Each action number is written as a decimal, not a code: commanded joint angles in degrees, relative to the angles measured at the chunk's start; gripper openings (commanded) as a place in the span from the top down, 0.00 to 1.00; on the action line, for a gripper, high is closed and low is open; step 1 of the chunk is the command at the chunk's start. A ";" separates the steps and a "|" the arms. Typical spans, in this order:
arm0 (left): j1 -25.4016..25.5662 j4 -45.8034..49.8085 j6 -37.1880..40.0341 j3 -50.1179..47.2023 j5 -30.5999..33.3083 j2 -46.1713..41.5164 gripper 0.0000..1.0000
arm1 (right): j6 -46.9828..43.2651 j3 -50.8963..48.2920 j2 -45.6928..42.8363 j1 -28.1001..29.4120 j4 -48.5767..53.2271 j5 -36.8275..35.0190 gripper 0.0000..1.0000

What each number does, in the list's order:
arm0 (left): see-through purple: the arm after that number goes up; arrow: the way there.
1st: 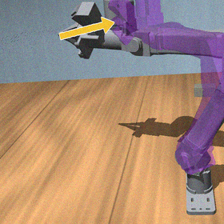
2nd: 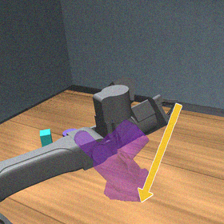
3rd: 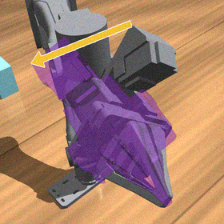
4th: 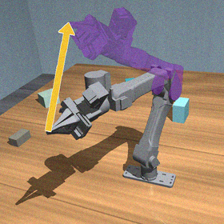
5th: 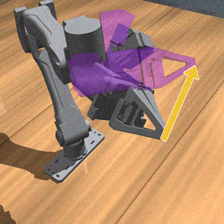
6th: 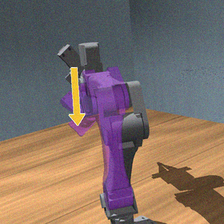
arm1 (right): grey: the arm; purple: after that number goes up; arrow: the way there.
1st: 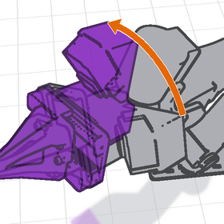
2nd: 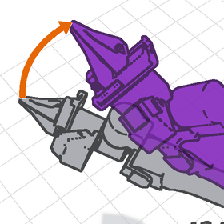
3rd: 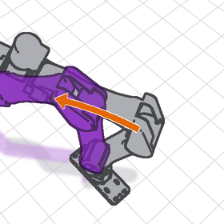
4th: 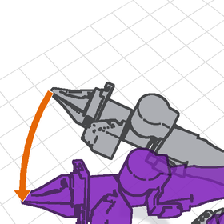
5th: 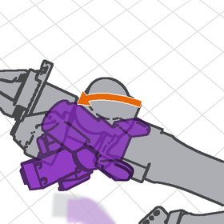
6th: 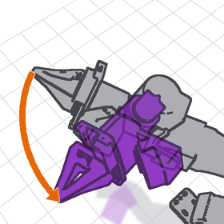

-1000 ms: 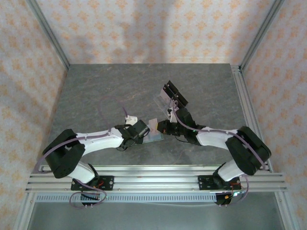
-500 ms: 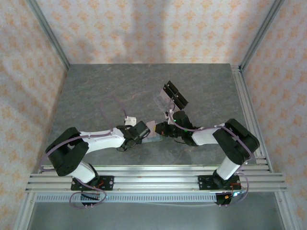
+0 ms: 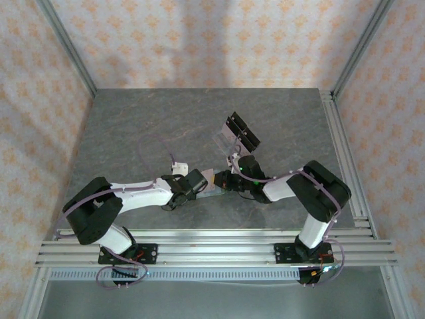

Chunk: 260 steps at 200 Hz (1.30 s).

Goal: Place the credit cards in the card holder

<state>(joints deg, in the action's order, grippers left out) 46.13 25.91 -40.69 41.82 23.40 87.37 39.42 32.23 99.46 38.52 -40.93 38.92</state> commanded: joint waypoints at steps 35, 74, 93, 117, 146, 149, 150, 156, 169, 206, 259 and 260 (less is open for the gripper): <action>0.37 3.20 -0.71 -1.49 1.39 -0.38 0.00 | 0.37 0.02 3.06 0.37 -4.30 0.98 1.00; 0.43 3.11 -0.80 -1.53 1.51 -0.25 0.00 | 1.00 -0.19 4.31 0.41 -5.63 1.83 1.00; 0.45 3.01 -0.80 -1.48 1.46 -0.14 0.00 | 0.88 -0.24 4.67 0.41 -5.91 2.17 1.00; 0.47 2.91 -0.80 -1.31 1.45 0.07 0.00 | 1.16 -0.07 5.68 0.50 -6.40 3.02 1.00; 0.50 2.90 -0.80 -1.14 1.40 0.24 0.00 | 1.39 0.03 6.98 0.59 -7.13 4.09 1.00; 0.46 2.92 -0.80 -1.13 1.47 0.25 0.00 | 1.45 0.03 7.12 0.61 -7.15 4.23 1.00; 0.50 2.92 -0.80 -1.17 1.51 0.25 0.00 | 1.45 0.03 7.14 0.64 -7.19 4.28 1.00; 0.50 2.96 -0.80 -1.13 1.52 0.25 0.00 | 1.53 0.03 7.37 0.64 -7.36 4.40 1.00; 0.51 3.00 -0.80 -1.05 1.49 0.32 0.00 | 1.34 -0.22 7.48 0.59 -7.37 4.53 1.00; 0.48 3.04 -0.71 -1.04 1.51 0.34 0.00 | 0.66 -0.48 7.14 0.47 -6.42 4.64 1.00; 0.50 3.01 -0.71 -1.04 1.52 0.25 0.00 | -0.71 1.38 7.86 0.46 -2.78 6.06 1.00; 0.52 3.01 -0.71 -1.04 1.50 0.25 0.00 | -0.73 1.45 7.90 0.43 -2.68 6.07 1.00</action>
<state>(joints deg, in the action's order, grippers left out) 46.13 25.91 -40.69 41.82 23.40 87.37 40.84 32.49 105.65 38.59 -46.94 43.40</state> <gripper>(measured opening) 0.996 0.049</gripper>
